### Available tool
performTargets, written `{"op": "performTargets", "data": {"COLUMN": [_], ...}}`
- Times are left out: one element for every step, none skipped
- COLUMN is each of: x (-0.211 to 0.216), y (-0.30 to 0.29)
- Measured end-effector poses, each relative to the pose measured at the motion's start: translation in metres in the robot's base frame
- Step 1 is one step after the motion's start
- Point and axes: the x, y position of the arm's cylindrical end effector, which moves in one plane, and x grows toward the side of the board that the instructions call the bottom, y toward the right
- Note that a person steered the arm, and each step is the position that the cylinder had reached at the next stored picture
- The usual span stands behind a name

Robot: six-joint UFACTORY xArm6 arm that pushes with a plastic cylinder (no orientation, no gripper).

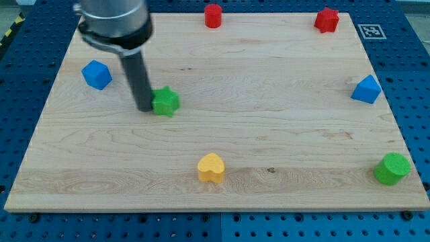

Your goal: Slide the blue cube upwards

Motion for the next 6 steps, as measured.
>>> {"op": "performTargets", "data": {"x": [0.000, 0.000, 0.000, -0.004, -0.027, -0.066], "y": [0.045, 0.038, 0.001, -0.048, -0.097, -0.121]}}
